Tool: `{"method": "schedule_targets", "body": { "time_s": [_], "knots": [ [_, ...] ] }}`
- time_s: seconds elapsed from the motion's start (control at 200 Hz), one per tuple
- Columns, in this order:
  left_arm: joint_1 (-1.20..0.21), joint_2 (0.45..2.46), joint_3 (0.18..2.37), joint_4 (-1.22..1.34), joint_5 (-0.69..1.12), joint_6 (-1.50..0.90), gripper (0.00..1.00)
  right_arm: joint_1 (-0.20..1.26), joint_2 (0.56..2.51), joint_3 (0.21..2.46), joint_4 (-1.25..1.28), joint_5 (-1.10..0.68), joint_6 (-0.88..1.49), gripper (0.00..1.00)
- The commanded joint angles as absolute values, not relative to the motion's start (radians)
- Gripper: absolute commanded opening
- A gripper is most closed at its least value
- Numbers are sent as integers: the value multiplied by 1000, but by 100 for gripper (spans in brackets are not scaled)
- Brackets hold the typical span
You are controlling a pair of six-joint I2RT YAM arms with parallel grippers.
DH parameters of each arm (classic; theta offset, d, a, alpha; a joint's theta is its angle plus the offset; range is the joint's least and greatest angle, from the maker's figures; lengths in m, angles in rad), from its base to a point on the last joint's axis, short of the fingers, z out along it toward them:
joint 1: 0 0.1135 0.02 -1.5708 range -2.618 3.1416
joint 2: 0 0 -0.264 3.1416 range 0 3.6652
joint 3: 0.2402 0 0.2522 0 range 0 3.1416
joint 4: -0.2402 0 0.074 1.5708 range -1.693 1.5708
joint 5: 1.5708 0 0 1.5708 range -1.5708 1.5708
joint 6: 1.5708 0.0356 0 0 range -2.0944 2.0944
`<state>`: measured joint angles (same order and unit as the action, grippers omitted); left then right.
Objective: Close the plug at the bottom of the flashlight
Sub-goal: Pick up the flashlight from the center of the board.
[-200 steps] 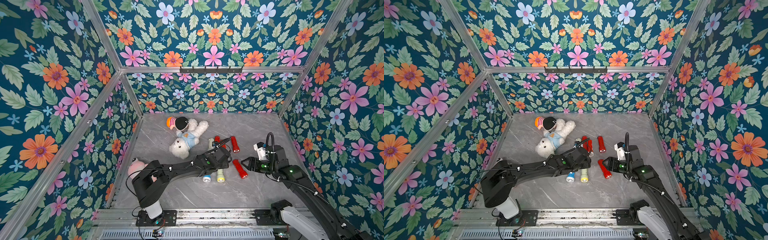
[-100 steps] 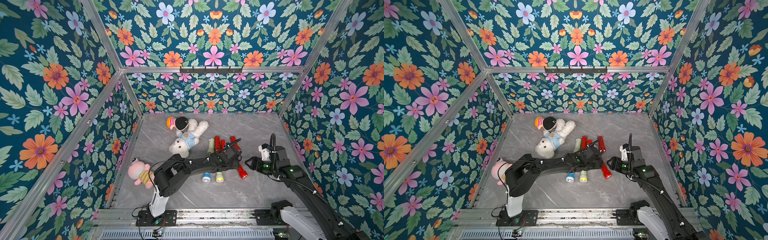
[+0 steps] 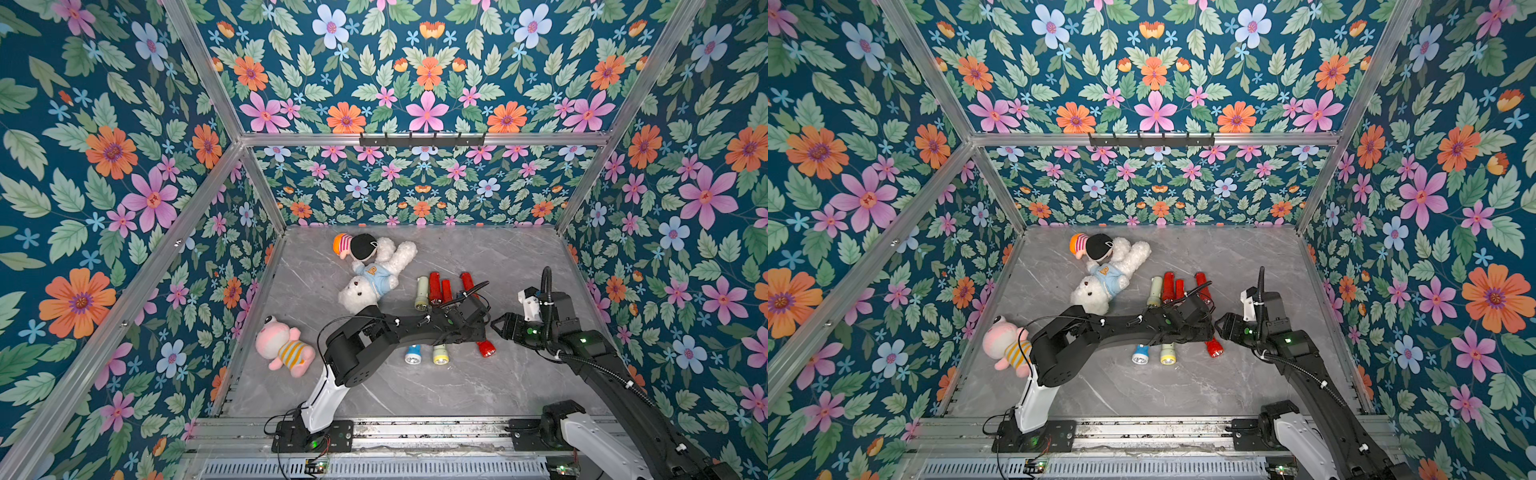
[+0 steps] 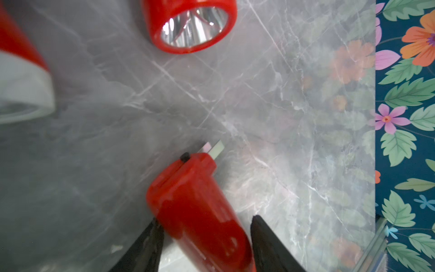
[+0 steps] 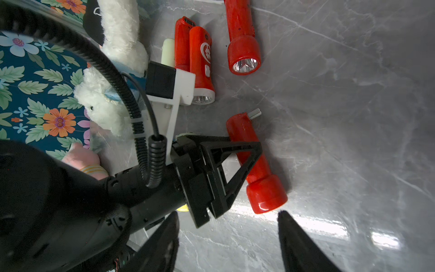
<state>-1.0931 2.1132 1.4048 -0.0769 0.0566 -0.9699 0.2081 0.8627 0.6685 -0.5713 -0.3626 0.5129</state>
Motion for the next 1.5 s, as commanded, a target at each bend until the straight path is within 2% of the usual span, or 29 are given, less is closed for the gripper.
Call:
{"method": "schedule_targets", "body": {
  "time_s": [0.0, 0.105, 0.31, 0.64, 0.89, 0.955, 1.055, 1.095, 1.285, 1.495],
  "knots": [
    [-1096, 2133, 1405, -125, 69, -974, 62, 207, 862, 676, -569, -356, 512, 67],
    [-1097, 2141, 1402, -130, 71, -974, 58, 206, 865, 675, -566, -357, 512, 68],
    [-1098, 2141, 1394, -136, 60, -964, 42, 206, 868, 672, -564, -357, 513, 68],
    [-1097, 2106, 1359, -149, 35, -949, 0, 201, 871, 673, -565, -356, 513, 68],
    [-1097, 2098, 1360, -164, 29, -937, 0, 201, 876, 672, -562, -361, 516, 69],
    [-1097, 2104, 1371, -178, 27, -935, 23, 200, 876, 673, -562, -361, 515, 69],
    [-1098, 2112, 1390, -213, 9, -927, 45, 200, 876, 670, -562, -359, 516, 70],
    [-1098, 2114, 1397, -226, 1, -922, 51, 199, 876, 670, -563, -359, 517, 70],
    [-1105, 2121, 1445, -290, -51, -898, 59, 200, 878, 670, -558, -357, 517, 71],
    [-1106, 2156, 1470, -327, -66, -885, 59, 201, 879, 670, -559, -355, 519, 71]
  ]
}}
